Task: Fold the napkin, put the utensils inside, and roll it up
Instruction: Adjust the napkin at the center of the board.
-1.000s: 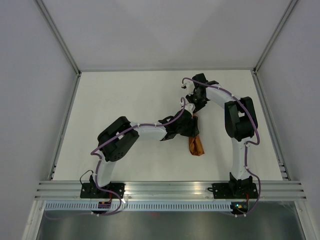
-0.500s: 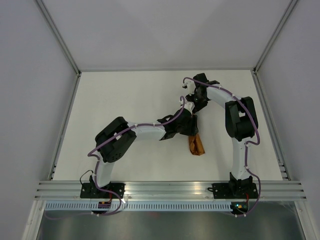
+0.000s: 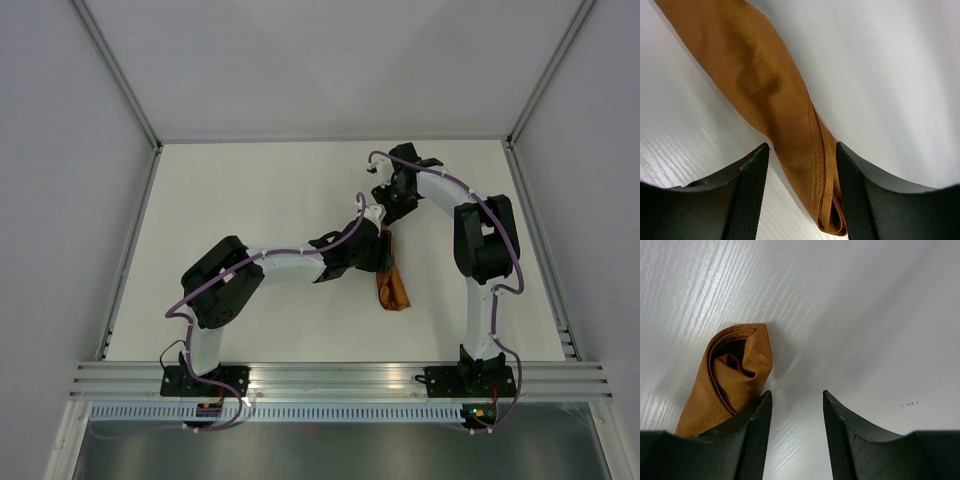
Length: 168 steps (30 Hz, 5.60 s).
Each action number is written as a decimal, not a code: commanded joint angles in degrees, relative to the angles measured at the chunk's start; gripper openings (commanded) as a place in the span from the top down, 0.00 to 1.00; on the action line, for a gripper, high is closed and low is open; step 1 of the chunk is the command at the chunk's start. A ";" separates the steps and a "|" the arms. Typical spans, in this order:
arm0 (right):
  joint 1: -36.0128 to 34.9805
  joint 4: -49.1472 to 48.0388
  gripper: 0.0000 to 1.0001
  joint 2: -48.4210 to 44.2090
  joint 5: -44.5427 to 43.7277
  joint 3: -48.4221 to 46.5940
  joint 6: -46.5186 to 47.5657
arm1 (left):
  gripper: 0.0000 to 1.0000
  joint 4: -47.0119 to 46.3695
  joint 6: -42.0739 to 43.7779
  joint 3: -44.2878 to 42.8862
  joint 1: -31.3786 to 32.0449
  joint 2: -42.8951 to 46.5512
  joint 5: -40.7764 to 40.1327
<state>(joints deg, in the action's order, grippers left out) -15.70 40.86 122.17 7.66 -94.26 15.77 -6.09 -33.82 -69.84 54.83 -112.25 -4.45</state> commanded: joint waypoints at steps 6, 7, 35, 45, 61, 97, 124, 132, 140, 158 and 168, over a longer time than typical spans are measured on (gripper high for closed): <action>3.22 3.26 0.48 -4.40 2.26 -4.26 -2.59 | 0.38 -0.94 0.60 3.39 -1.03 6.95 -3.81; 3.83 3.69 0.48 -4.83 3.05 -4.70 -2.50 | 0.38 -0.86 -0.18 3.75 -1.39 7.65 -4.34; 9.90 4.49 0.60 -13.19 17.47 12.26 4.09 | 0.41 2.31 -3.62 2.43 -2.27 4.58 -2.14; 10.25 3.44 0.60 -13.97 17.48 14.80 5.15 | 0.41 3.19 -3.09 -3.10 -1.65 0.80 -2.06; 10.87 1.59 0.61 -11.60 16.16 14.01 3.39 | 0.39 16.89 -3.00 -17.25 -0.42 -7.99 -9.35; 13.24 1.68 0.62 -10.37 17.48 13.66 4.01 | 0.82 31.44 4.10 -29.67 2.48 -16.53 -11.83; 15.35 -7.46 0.61 -26.71 22.04 31.05 27.89 | 0.93 21.72 33.21 -8.99 -10.88 -10.89 44.97; 15.26 -9.06 0.56 -35.07 26.34 38.01 35.11 | 0.73 22.44 33.73 -8.38 -10.97 -8.17 44.97; 15.26 -1.41 0.54 -37.88 30.83 38.80 45.39 | 0.58 22.96 36.46 -8.64 -11.06 -4.83 43.73; 11.06 -0.76 0.44 -55.44 30.49 50.27 62.98 | 0.21 14.98 29.96 -7.95 -14.31 1.41 38.73; -1.86 -12.74 0.41 -58.53 25.82 56.90 60.52 | 0.23 8.47 17.22 -2.67 -17.21 5.19 26.51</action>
<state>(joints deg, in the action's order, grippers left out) -15.35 32.77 63.64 32.51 -36.25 75.66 6.28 -9.30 -73.78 37.76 -109.27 26.96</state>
